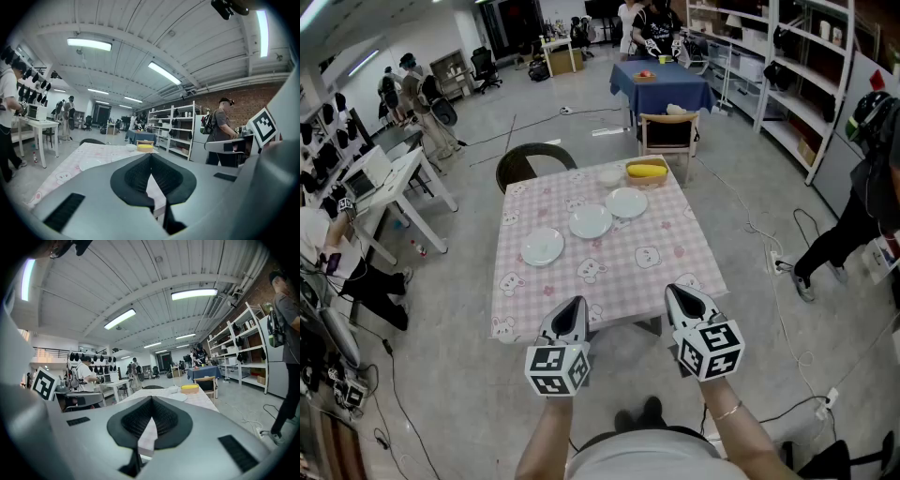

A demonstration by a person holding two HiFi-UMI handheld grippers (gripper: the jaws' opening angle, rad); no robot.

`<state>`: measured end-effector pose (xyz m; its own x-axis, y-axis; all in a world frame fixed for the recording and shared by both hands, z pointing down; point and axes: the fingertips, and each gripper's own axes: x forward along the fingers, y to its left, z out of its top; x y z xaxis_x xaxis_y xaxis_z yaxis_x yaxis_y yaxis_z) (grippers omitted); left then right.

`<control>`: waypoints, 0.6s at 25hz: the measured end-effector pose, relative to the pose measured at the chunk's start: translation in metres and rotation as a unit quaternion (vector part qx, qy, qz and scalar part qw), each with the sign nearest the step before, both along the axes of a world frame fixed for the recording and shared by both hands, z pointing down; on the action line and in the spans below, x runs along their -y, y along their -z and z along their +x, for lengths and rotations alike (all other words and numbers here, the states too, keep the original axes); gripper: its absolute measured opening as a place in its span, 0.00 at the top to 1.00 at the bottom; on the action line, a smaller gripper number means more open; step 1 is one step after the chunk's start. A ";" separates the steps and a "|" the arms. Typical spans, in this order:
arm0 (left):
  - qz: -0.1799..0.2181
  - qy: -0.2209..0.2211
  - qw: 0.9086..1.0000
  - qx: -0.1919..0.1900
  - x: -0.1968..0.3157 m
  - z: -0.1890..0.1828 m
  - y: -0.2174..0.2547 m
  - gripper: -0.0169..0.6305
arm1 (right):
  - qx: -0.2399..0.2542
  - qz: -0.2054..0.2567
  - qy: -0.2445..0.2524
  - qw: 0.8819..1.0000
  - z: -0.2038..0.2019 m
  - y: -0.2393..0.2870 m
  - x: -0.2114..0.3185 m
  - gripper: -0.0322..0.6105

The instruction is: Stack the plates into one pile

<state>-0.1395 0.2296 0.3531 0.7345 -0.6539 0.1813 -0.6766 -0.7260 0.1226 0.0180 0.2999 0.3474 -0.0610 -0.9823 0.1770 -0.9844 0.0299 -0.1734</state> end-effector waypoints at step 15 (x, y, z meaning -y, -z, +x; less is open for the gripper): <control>0.006 0.010 1.000 0.002 0.010 0.038 -0.005 0.94 | 0.031 0.010 0.021 0.999 0.032 -0.010 0.013 0.94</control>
<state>-0.1015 0.2199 0.3585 0.7206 -0.6707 0.1760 -0.6915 -0.7137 0.1114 0.0499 0.2866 0.3571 -0.1117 -0.9821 0.1513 -0.9699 0.0746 -0.2320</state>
